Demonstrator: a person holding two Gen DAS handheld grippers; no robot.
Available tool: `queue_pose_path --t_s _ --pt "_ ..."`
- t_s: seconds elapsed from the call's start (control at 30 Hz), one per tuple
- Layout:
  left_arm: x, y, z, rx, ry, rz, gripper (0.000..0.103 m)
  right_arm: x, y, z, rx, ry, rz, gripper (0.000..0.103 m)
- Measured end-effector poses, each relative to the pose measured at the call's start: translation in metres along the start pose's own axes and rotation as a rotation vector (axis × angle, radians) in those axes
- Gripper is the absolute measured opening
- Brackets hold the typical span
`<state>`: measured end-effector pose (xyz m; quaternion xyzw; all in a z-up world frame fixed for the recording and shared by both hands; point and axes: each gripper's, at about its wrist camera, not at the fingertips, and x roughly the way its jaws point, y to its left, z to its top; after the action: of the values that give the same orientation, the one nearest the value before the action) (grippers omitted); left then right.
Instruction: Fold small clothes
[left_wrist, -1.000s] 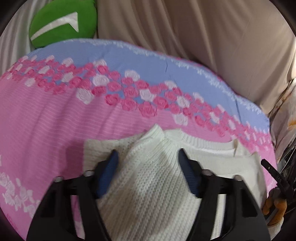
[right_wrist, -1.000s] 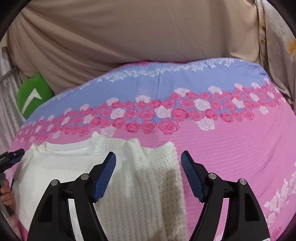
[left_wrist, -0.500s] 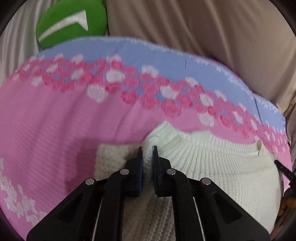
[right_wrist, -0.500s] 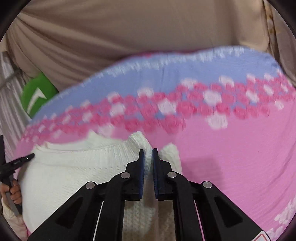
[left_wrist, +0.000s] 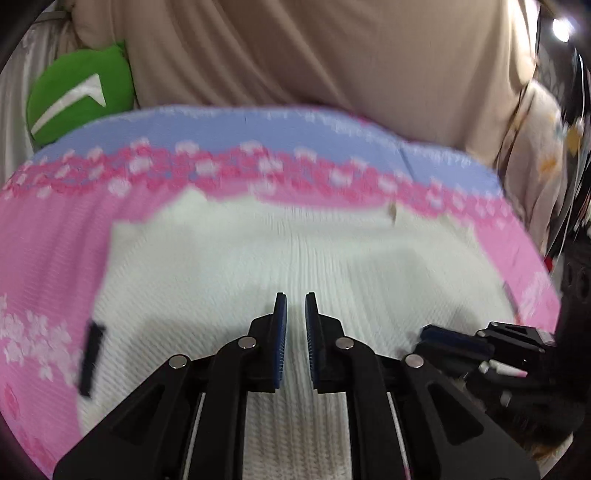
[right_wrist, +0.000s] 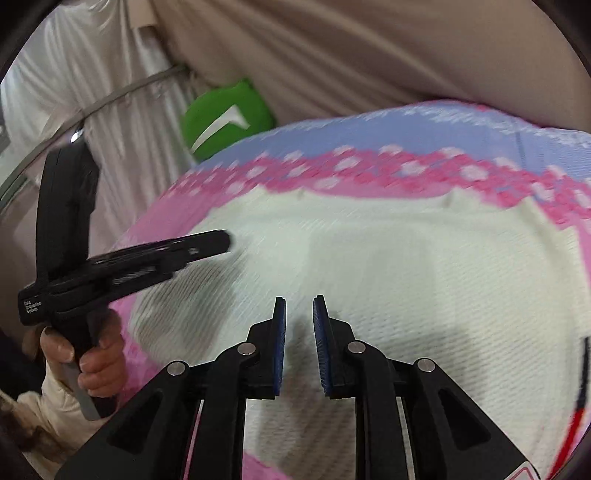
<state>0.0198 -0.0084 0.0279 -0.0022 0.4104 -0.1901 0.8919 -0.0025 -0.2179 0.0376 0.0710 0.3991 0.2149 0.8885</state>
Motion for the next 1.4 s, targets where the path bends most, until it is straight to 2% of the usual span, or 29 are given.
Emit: queue_pose_path --t_s 0.03,0.07,0.1,0.13,0.23,0.27,0.33,0.4,0.47,0.5,0.53,0.57,0.6,0.63,0.67,0.77,0.83,0.9,0.93,1.0,1.07,1.13,1.2,1.3,1.4 --pt "0.006 0.004 -0.006 -0.007 0.022 0.015 0.010 0.004 -0.002 -0.004 -0.008 0.008 -0.031 0.013" --pt "0.008 0.012 -0.011 -0.025 0.027 0.000 0.010 0.000 -0.006 -0.009 -0.002 0.000 -0.049 0.003" --pt "0.002 0.025 -0.015 -0.055 0.020 -0.021 0.008 -0.009 -0.019 -0.011 0.036 -0.009 -0.056 0.003" --pt "-0.005 0.035 -0.018 -0.077 0.013 -0.009 0.005 -0.022 -0.035 -0.015 0.085 -0.027 -0.095 0.003" --pt "-0.032 0.075 -0.032 -0.144 -0.013 0.124 0.006 -0.064 -0.090 -0.040 0.221 -0.077 -0.257 0.000" --pt "-0.036 0.090 -0.039 -0.172 -0.004 0.139 0.004 -0.076 -0.112 -0.050 0.277 -0.090 -0.254 0.000" --pt "-0.048 0.114 -0.056 -0.237 -0.002 0.076 0.000 -0.104 -0.143 -0.074 0.394 -0.127 -0.296 0.000" --pt "-0.061 0.121 -0.061 -0.273 -0.014 0.038 0.000 -0.123 -0.149 -0.083 0.443 -0.153 -0.289 0.000" --pt "-0.073 0.116 -0.059 -0.279 -0.037 0.052 0.001 -0.129 -0.136 -0.076 0.409 -0.161 -0.357 0.000" --pt "-0.079 0.113 -0.057 -0.286 -0.056 0.049 0.001 -0.130 -0.123 -0.067 0.372 -0.170 -0.364 0.004" --pt "-0.085 0.109 -0.053 -0.289 -0.078 0.041 0.011 -0.129 -0.110 -0.056 0.339 -0.181 -0.341 0.012" --pt "-0.088 0.106 -0.049 -0.284 -0.098 0.030 0.017 -0.125 -0.098 -0.048 0.312 -0.186 -0.310 0.012" --pt "-0.090 0.103 -0.046 -0.280 -0.110 0.029 0.035 -0.119 -0.083 -0.037 0.274 -0.190 -0.265 0.012" --pt "-0.089 0.102 -0.043 -0.286 -0.116 0.040 0.047 -0.111 -0.068 -0.025 0.234 -0.191 -0.230 0.012" --pt "-0.086 0.103 -0.040 -0.294 -0.115 0.048 0.048 -0.101 -0.055 -0.016 0.196 -0.185 -0.202 0.012" --pt "-0.067 0.108 -0.037 -0.340 -0.071 0.027 0.050 -0.057 -0.019 0.010 0.100 -0.136 -0.117 0.012" --pt "-0.050 0.118 -0.039 -0.400 -0.037 0.040 0.050 -0.031 -0.007 0.018 0.071 -0.090 -0.090 0.012" --pt "-0.036 0.131 -0.044 -0.470 -0.009 0.037 0.050 -0.001 -0.002 0.020 0.057 -0.030 -0.085 0.012" --pt "-0.030 0.137 -0.046 -0.502 0.000 0.012 0.050 0.012 -0.002 0.018 0.055 -0.003 -0.100 0.012" --pt "-0.030 0.140 -0.047 -0.520 -0.021 -0.007 0.050 0.031 -0.006 0.010 0.058 0.023 -0.112 0.011" --pt "-0.027 0.138 -0.044 -0.521 -0.020 -0.036 0.047 0.028 -0.013 0.006 0.084 -0.009 -0.075 0.008" --pt "-0.022 0.136 -0.039 -0.519 -0.006 -0.074 0.031 0.026 -0.023 0.005 0.131 -0.018 -0.023 0.007" --pt "-0.025 0.129 -0.032 -0.509 -0.018 -0.089 0.025 0.023 -0.032 0.001 0.175 -0.035 0.026 0.005" --pt "-0.040 0.109 -0.016 -0.471 -0.067 -0.127 0.022 0.017 -0.035 -0.002 0.196 -0.058 0.035 0.005" --pt "-0.063 0.071 0.006 -0.375 -0.133 -0.165 0.021 0.004 -0.033 -0.010 0.202 -0.091 0.035 0.010"
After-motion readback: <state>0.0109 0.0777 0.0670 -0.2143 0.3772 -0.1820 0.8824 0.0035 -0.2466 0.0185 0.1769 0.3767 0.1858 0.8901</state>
